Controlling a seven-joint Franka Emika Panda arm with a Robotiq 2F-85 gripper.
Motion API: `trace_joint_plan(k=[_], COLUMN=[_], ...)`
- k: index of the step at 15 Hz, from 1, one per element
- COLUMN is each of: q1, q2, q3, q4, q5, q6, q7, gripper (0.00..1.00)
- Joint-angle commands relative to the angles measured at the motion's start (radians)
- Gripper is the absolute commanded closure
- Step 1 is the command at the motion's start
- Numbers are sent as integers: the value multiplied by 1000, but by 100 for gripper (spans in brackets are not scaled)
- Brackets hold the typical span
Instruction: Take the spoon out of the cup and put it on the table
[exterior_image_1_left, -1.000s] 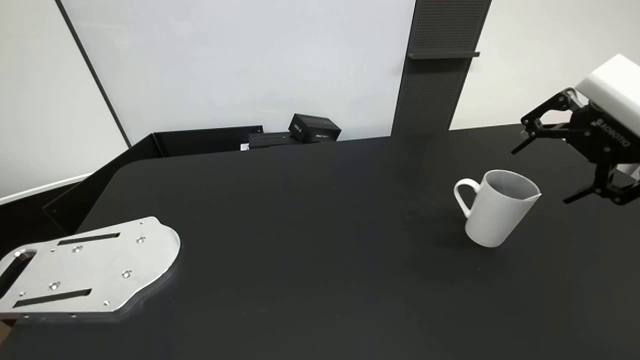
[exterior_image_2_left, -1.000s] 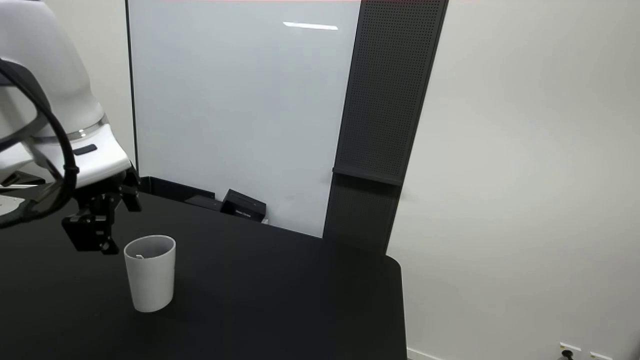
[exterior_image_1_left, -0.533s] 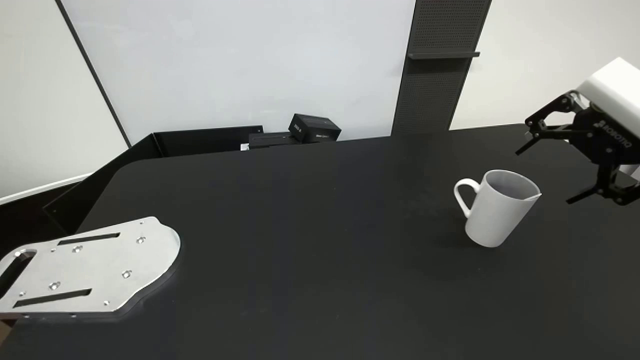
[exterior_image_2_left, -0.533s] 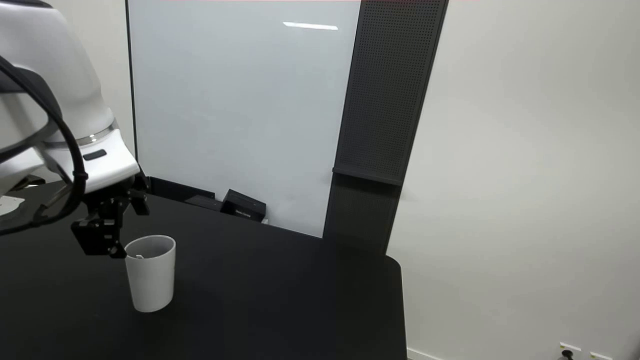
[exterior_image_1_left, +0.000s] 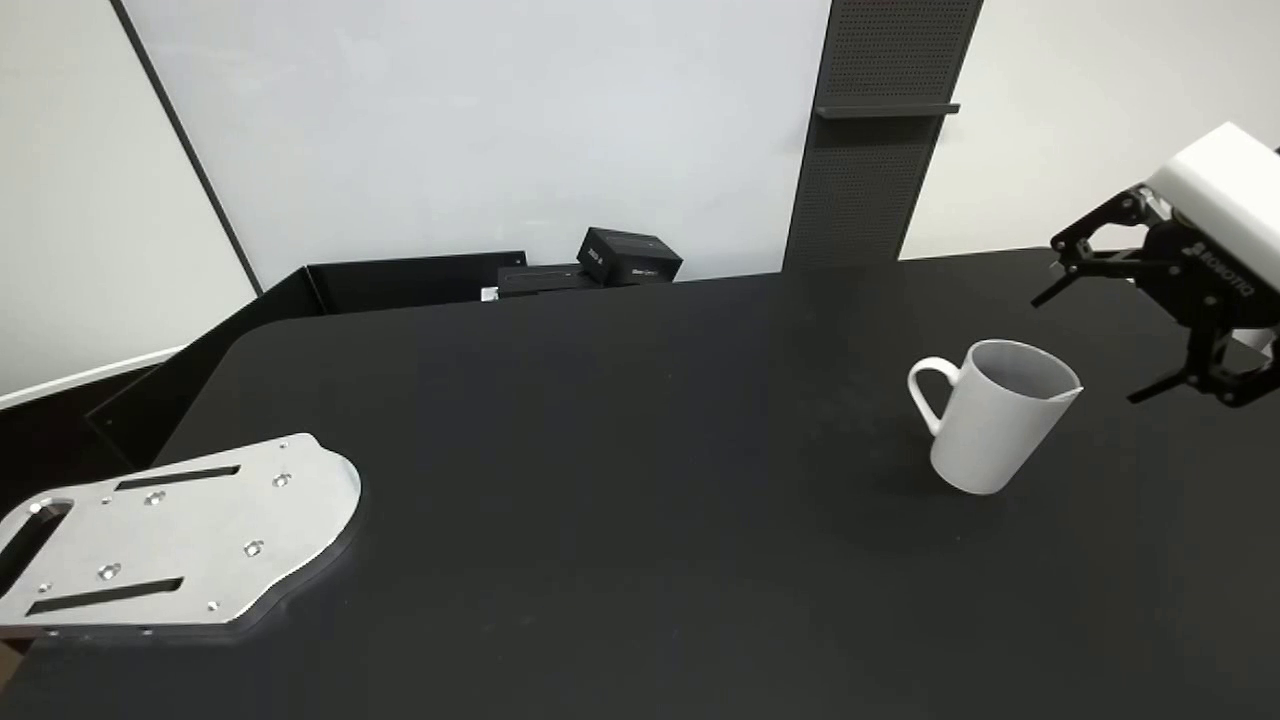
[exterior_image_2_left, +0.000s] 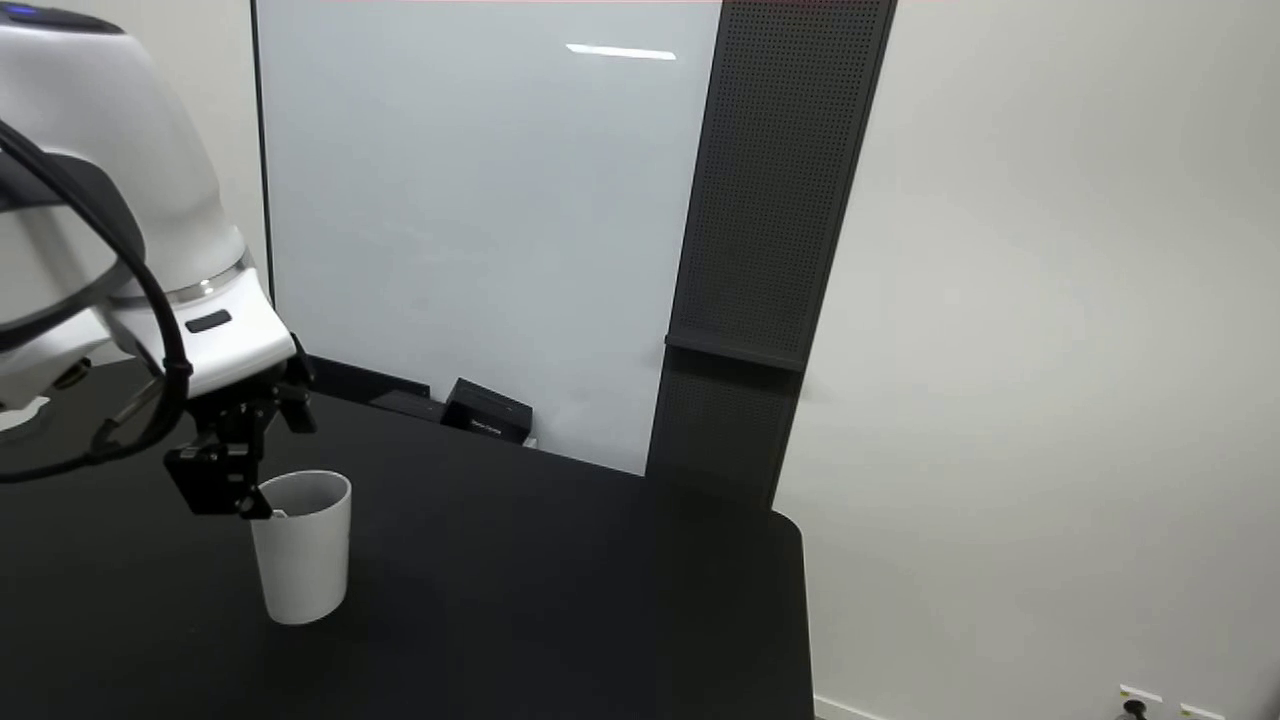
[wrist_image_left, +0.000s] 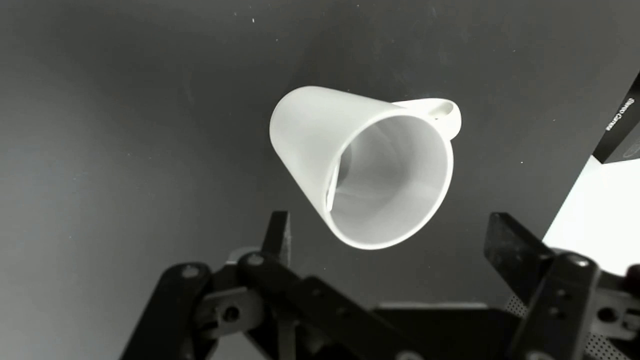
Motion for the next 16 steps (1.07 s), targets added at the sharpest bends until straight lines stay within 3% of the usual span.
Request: trace_joint_plan(k=[1,15,16], q1=[0,8,48], q2=[32,71,73], q3=[0,19,-14], q4=[27,41,43], q5=[1,32,63], q6=[25,75,81], q7=[-2,-10,-34], gripper=[0,0,0])
